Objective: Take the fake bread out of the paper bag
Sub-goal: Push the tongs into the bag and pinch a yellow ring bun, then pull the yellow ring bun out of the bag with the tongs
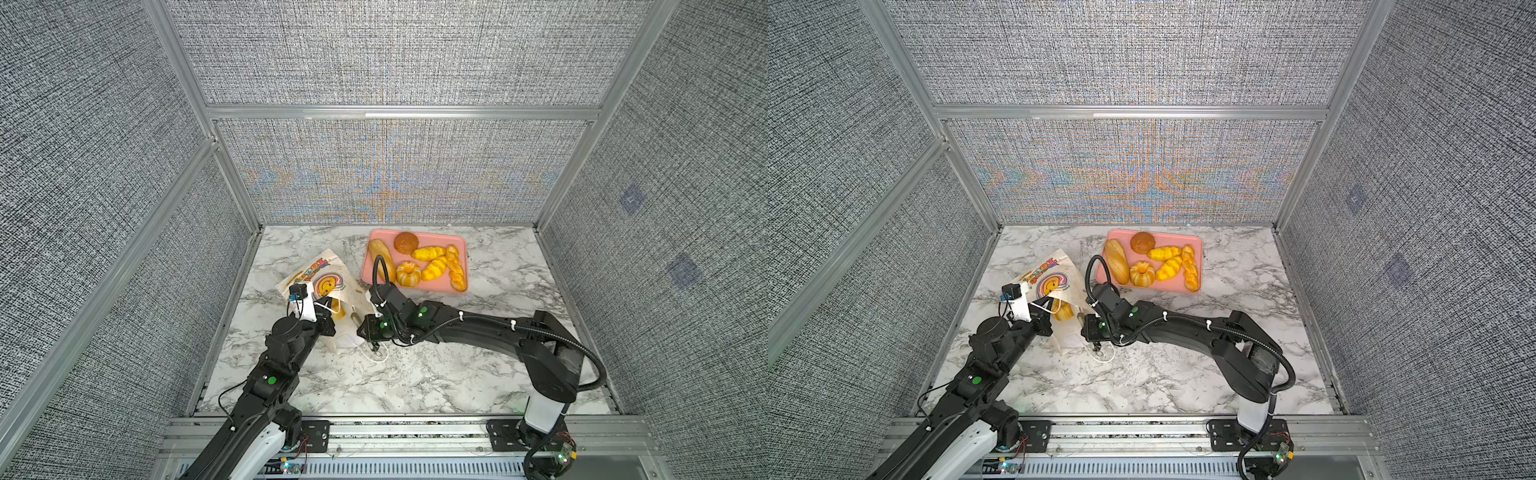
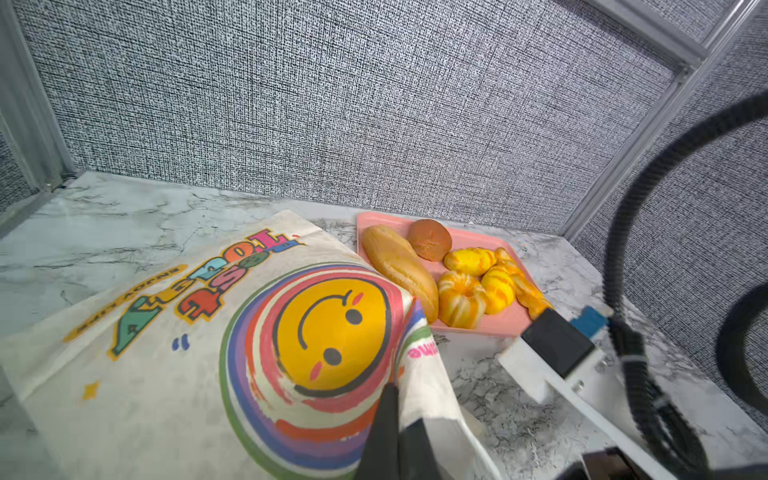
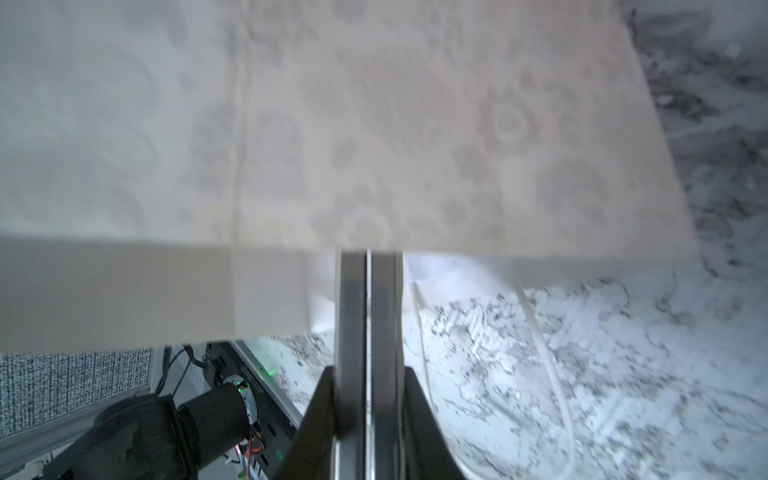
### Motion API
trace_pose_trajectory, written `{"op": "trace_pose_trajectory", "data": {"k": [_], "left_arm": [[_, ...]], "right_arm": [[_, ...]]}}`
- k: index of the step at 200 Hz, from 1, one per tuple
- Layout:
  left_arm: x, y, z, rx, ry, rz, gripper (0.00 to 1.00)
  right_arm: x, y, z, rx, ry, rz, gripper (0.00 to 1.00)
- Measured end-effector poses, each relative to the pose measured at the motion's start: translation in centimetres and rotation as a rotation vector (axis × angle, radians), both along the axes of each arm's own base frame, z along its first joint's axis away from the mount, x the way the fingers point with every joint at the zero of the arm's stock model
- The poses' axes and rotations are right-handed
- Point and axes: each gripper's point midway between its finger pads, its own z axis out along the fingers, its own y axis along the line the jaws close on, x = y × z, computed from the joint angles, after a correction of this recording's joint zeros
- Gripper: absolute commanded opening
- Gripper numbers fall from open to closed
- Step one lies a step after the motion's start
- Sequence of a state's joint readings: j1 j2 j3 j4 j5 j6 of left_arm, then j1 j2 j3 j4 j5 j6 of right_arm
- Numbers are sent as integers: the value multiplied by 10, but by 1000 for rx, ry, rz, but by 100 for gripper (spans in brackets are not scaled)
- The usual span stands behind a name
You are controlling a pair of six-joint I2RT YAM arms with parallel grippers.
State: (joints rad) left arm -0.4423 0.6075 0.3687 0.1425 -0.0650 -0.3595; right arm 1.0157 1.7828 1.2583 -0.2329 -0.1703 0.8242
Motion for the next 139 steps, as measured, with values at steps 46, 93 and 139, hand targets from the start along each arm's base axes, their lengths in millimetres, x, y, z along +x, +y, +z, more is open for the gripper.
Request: {"op": "trace_pose_trajectory", "data": {"k": [46,93,139], "left_arm": [[10,2,2,3,10,35,0],[18,6,9,-10,3,82,0],[28,13,15,-30,19,149,0]], "right_arm": [[-29,-18,8,-18,12,53,0],[-43,-39,30,-10,-16,58,0],[-52,-61,38,-30,-40,60,0]]}}
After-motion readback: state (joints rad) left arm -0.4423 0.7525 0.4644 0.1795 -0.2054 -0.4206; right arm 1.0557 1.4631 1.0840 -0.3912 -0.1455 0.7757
